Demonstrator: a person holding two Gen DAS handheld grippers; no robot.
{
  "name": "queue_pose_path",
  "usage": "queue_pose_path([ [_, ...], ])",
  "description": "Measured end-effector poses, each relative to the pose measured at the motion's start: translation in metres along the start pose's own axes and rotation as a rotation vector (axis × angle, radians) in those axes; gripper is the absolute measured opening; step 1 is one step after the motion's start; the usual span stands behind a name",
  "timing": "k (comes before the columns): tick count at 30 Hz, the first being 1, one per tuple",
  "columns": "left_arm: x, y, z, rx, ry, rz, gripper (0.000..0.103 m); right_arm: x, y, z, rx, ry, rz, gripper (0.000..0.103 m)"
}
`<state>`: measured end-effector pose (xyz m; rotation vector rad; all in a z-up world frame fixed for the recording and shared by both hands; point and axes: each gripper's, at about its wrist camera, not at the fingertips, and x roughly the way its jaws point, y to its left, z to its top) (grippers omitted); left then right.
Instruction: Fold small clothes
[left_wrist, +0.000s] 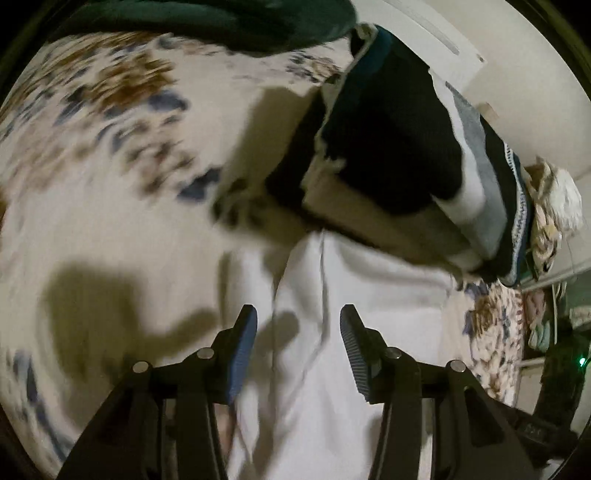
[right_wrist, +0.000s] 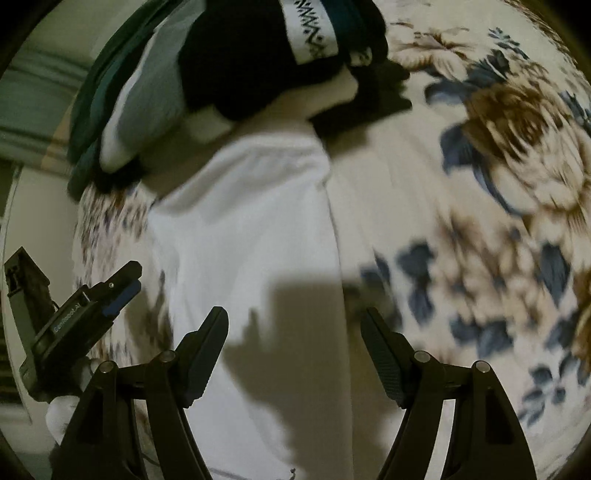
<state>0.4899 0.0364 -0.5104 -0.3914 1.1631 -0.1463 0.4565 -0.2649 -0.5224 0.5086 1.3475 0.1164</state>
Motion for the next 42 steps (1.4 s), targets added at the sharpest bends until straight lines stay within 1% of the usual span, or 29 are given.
queue_pose_path([
  [3, 0.019, -0.009, 0.011, 0.090, 0.012, -0.012, 0.041, 0.016, 0.001, 0.024, 0.037, -0.015, -0.014, 0.076],
  [4, 0.022, -0.012, 0.013, 0.112, 0.001, -0.012, 0.034, 0.021, 0.000, 0.030, 0.048, -0.019, -0.026, 0.076],
  [5, 0.022, -0.014, 0.013, 0.129, -0.012, -0.021, 0.023, 0.024, 0.000, 0.034, 0.054, -0.021, -0.033, 0.076],
  [6, 0.022, -0.015, 0.013, 0.143, -0.019, -0.030, 0.003, 0.027, -0.001, 0.037, 0.057, -0.020, -0.037, 0.076],
  [10, 0.010, -0.007, 0.020, 0.119, -0.061, -0.048, 0.002, 0.034, -0.004, 0.049, 0.061, -0.024, -0.065, 0.076],
  [14, -0.009, 0.010, 0.028, 0.065, -0.086, -0.082, 0.002, 0.038, -0.006, 0.054, 0.068, -0.031, -0.067, 0.076],
  [15, -0.010, 0.015, 0.030, 0.057, -0.082, -0.086, 0.002, 0.043, -0.001, 0.053, 0.069, -0.032, -0.068, 0.076],
  [18, 0.005, 0.026, 0.031, 0.038, -0.049, -0.065, 0.002, 0.051, 0.003, 0.054, 0.063, -0.028, -0.072, 0.076],
  [20, 0.023, 0.036, 0.032, 0.021, 0.004, -0.074, 0.003, 0.056, 0.007, 0.058, 0.048, -0.029, -0.081, 0.076],
  [21, 0.028, 0.041, 0.032, 0.002, 0.030, -0.080, 0.006, 0.058, 0.008, 0.060, 0.041, -0.029, -0.085, 0.076],
  [23, 0.028, 0.051, 0.032, -0.056, 0.057, -0.139, 0.006, 0.058, 0.010, 0.055, 0.031, -0.032, -0.083, 0.076],
  [24, 0.024, 0.060, 0.032, -0.106, 0.062, -0.196, 0.008, 0.059, 0.010, 0.058, 0.028, -0.037, -0.074, 0.076],
  [25, 0.019, 0.067, 0.031, -0.142, 0.054, -0.235, 0.012, 0.060, 0.010, 0.061, 0.027, -0.039, -0.068, 0.076],
  [26, 0.015, 0.073, 0.029, -0.169, 0.046, -0.269, 0.014, 0.061, 0.009, 0.062, 0.027, -0.041, -0.061, 0.076],
  [27, 0.012, 0.079, 0.026, -0.196, 0.040, -0.290, 0.023, 0.063, 0.008, 0.066, 0.027, -0.046, -0.040, 0.076],
  [28, 0.010, 0.085, 0.023, -0.221, 0.035, -0.290, 0.039, 0.064, 0.008, 0.067, 0.026, -0.046, -0.031, 0.076],
  [29, 0.011, 0.089, 0.019, -0.236, 0.033, -0.286, 0.045, 0.067, 0.007, 0.070, 0.027, -0.046, -0.021, 0.076],
  [30, 0.015, 0.092, 0.016, -0.246, 0.044, -0.287, 0.048, 0.069, 0.006, 0.073, 0.032, -0.045, -0.003, 0.076],
  [33, 0.032, 0.092, 0.011, -0.267, 0.096, -0.309, 0.048, 0.073, 0.003, 0.078, 0.036, -0.041, 0.030, 0.076],
  [34, 0.037, 0.087, 0.011, -0.263, 0.108, -0.331, 0.048, 0.074, 0.003, 0.080, 0.033, -0.039, 0.043, 0.076],
  [37, 0.049, 0.074, 0.013, -0.243, 0.129, -0.362, 0.048, 0.078, 0.005, 0.081, 0.009, -0.026, 0.054, 0.076],
  [39, 0.054, 0.066, 0.016, -0.230, 0.132, -0.356, 0.048, 0.083, 0.005, 0.082, -0.002, -0.021, 0.060, 0.076],
  [40, 0.055, 0.062, 0.018, -0.222, 0.119, -0.350, 0.048, 0.085, 0.006, 0.082, -0.004, -0.020, 0.063, 0.077],
  [42, 0.054, 0.058, 0.020, -0.212, 0.090, -0.330, 0.044, 0.087, 0.007, 0.083, -0.002, -0.025, 0.086, 0.077],
])
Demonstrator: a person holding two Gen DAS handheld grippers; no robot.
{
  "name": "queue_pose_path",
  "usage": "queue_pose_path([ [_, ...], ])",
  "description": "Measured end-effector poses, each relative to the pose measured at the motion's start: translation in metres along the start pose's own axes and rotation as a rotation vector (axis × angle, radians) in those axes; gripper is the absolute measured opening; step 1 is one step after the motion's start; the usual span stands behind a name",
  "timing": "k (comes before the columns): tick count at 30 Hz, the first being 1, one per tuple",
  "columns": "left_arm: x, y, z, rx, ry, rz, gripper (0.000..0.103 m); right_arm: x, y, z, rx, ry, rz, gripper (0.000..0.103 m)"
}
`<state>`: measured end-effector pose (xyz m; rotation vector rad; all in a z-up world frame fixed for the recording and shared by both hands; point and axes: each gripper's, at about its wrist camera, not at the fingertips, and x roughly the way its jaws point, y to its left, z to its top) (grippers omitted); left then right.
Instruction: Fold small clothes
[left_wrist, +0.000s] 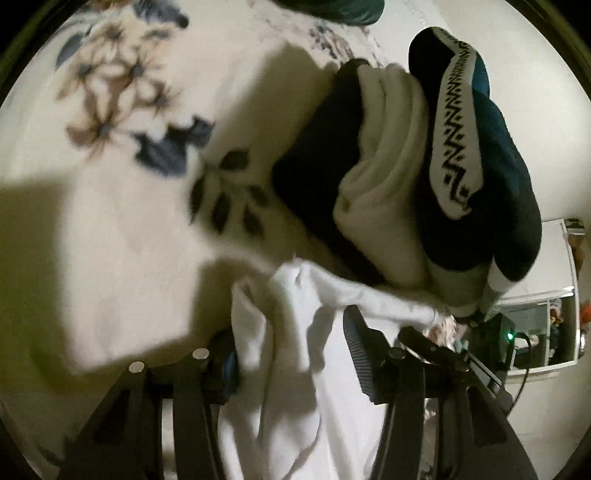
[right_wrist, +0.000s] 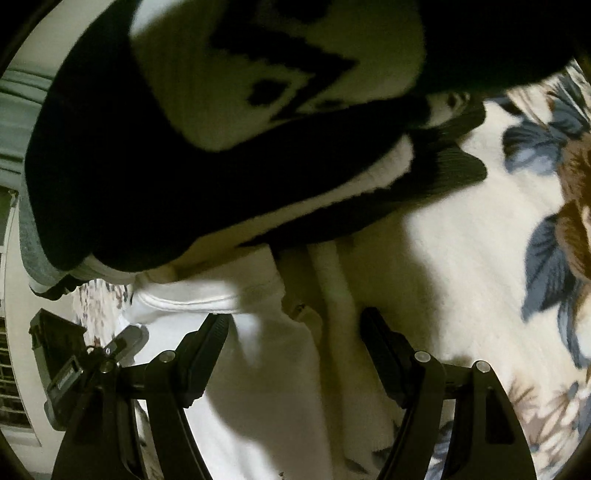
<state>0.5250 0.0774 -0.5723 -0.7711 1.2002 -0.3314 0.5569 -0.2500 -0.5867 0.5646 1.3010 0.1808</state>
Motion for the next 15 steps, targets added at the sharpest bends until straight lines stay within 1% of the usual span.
queue_pose_path([
  [1, -0.001, -0.004, 0.001, 0.019, -0.018, 0.020, 0.030, 0.002, 0.000, 0.002, 0.001, -0.004, 0.010, 0.077],
  [2, -0.002, -0.008, 0.003, 0.036, -0.028, 0.041, 0.018, 0.003, -0.001, 0.003, 0.004, -0.009, 0.016, 0.077],
  [3, -0.003, -0.011, 0.004, 0.056, -0.031, 0.056, 0.011, 0.004, 0.001, 0.003, 0.005, -0.024, 0.029, 0.076],
  [5, -0.004, -0.018, 0.005, 0.089, -0.036, 0.068, 0.009, 0.002, -0.003, 0.004, 0.000, -0.043, 0.034, 0.066],
  [7, -0.008, -0.026, 0.001, 0.128, -0.042, 0.079, 0.008, 0.001, -0.003, 0.001, -0.003, -0.057, 0.023, 0.041],
  [8, -0.010, -0.027, -0.001, 0.139, -0.045, 0.079, 0.007, -0.005, -0.005, -0.002, -0.003, -0.066, 0.014, 0.033],
  [9, -0.012, -0.031, -0.001, 0.148, -0.048, 0.074, 0.007, -0.006, -0.007, -0.003, 0.002, -0.070, 0.015, 0.021],
  [10, -0.016, -0.033, -0.001, 0.156, -0.051, 0.067, 0.007, -0.009, -0.010, -0.005, 0.012, -0.077, 0.024, 0.013],
  [12, -0.025, -0.038, -0.004, 0.161, -0.054, 0.049, 0.007, -0.018, -0.013, -0.010, 0.030, -0.096, 0.055, 0.009],
  [13, -0.027, -0.041, -0.008, 0.167, -0.054, 0.043, 0.007, -0.021, -0.013, -0.012, 0.031, -0.103, 0.061, 0.003],
  [15, -0.038, -0.041, -0.009, 0.182, -0.063, 0.038, 0.007, -0.028, -0.007, -0.017, 0.029, -0.116, 0.081, 0.003],
])
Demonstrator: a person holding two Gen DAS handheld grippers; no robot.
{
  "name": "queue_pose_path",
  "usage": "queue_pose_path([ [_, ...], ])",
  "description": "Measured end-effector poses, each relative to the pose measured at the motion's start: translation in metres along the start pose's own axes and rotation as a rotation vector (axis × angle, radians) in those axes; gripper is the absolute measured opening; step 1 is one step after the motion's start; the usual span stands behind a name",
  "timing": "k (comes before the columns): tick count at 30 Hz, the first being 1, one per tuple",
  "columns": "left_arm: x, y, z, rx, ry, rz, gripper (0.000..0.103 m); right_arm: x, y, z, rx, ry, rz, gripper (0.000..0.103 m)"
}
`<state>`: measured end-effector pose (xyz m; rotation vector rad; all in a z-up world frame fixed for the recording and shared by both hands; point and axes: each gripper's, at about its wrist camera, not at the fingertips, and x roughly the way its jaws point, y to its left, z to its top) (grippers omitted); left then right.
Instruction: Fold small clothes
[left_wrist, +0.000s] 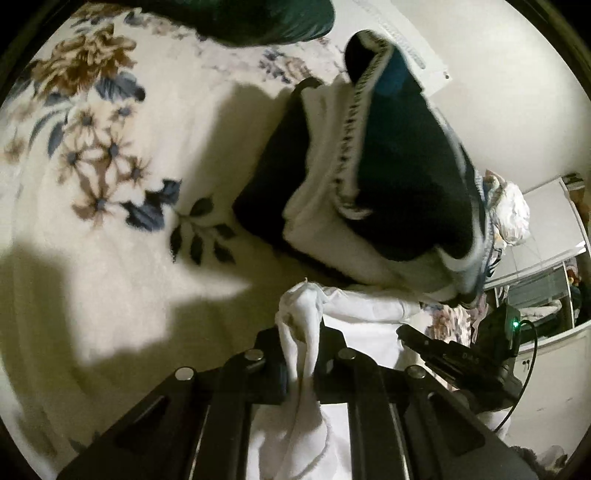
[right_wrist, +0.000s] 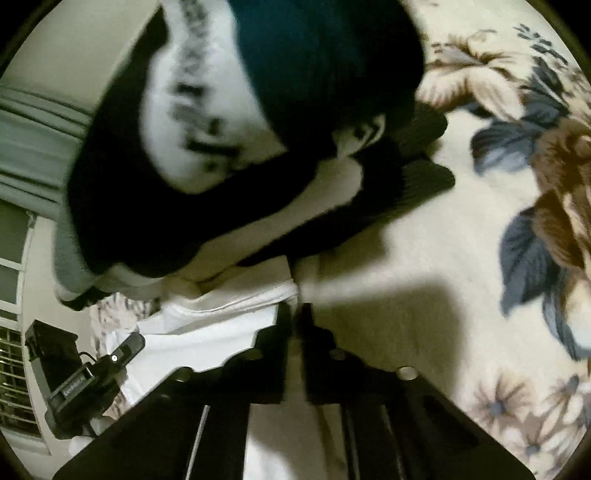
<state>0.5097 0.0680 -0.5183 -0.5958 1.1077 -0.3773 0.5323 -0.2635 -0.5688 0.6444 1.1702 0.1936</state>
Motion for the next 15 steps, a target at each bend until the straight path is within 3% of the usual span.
queue_pose_path([
  [11, -0.040, -0.027, -0.010, 0.075, -0.068, -0.007, 0.007, -0.058, 0.040, -0.031, -0.069, -0.054, 0.072, 0.002],
  [15, -0.065, -0.036, -0.028, 0.093, -0.089, -0.017, 0.007, -0.091, 0.043, -0.048, -0.108, -0.062, 0.085, 0.002],
])
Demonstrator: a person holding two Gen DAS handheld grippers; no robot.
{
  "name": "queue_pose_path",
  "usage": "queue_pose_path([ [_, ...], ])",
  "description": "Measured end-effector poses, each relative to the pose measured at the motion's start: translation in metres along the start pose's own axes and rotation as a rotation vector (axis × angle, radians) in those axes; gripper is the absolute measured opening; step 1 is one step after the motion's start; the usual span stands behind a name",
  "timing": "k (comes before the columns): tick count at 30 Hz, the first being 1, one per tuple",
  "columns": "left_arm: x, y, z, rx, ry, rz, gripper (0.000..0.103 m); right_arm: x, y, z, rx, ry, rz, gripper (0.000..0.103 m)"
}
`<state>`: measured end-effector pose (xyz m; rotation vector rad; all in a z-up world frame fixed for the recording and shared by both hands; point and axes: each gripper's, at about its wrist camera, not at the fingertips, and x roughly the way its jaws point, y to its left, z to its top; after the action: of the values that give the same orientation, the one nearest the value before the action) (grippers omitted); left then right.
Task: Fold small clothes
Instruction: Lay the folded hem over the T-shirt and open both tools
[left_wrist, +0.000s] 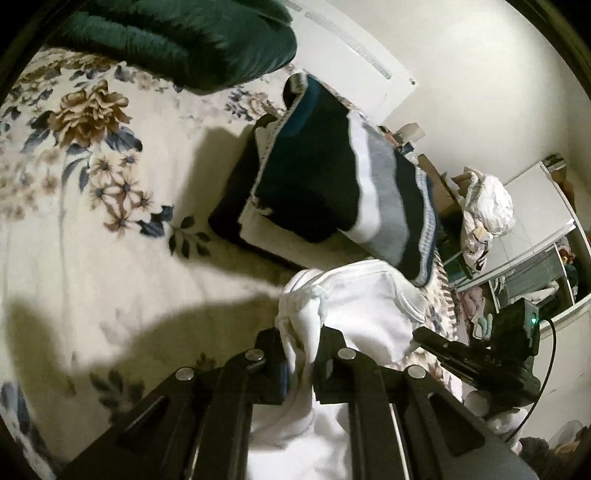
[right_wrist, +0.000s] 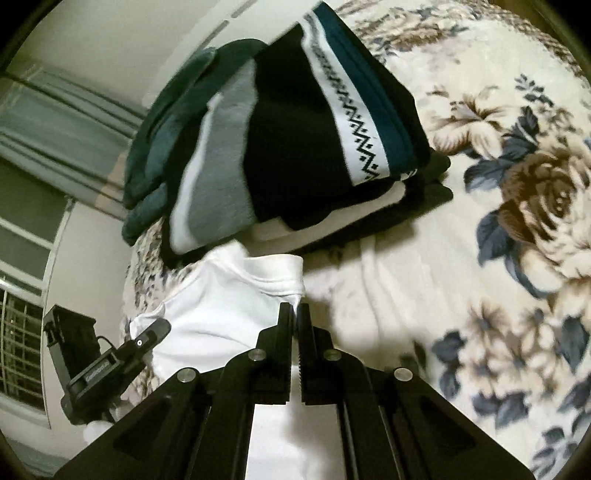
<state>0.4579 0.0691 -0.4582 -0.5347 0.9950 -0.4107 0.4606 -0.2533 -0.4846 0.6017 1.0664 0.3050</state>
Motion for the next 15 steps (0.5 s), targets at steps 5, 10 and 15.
queue_pose_path([
  [5, -0.031, -0.007, -0.027, 0.007, 0.001, 0.013, 0.008, -0.055, -0.004, -0.032, -0.047, 0.004, 0.012, 0.002],
  [10, -0.057, 0.005, -0.081, -0.026, 0.081, 0.066, 0.019, -0.077, -0.007, -0.093, -0.058, 0.093, 0.017, 0.003],
  [15, -0.080, 0.030, -0.151, -0.100, 0.209, 0.136, 0.021, -0.076, -0.042, -0.150, 0.029, 0.246, -0.025, 0.005],
])
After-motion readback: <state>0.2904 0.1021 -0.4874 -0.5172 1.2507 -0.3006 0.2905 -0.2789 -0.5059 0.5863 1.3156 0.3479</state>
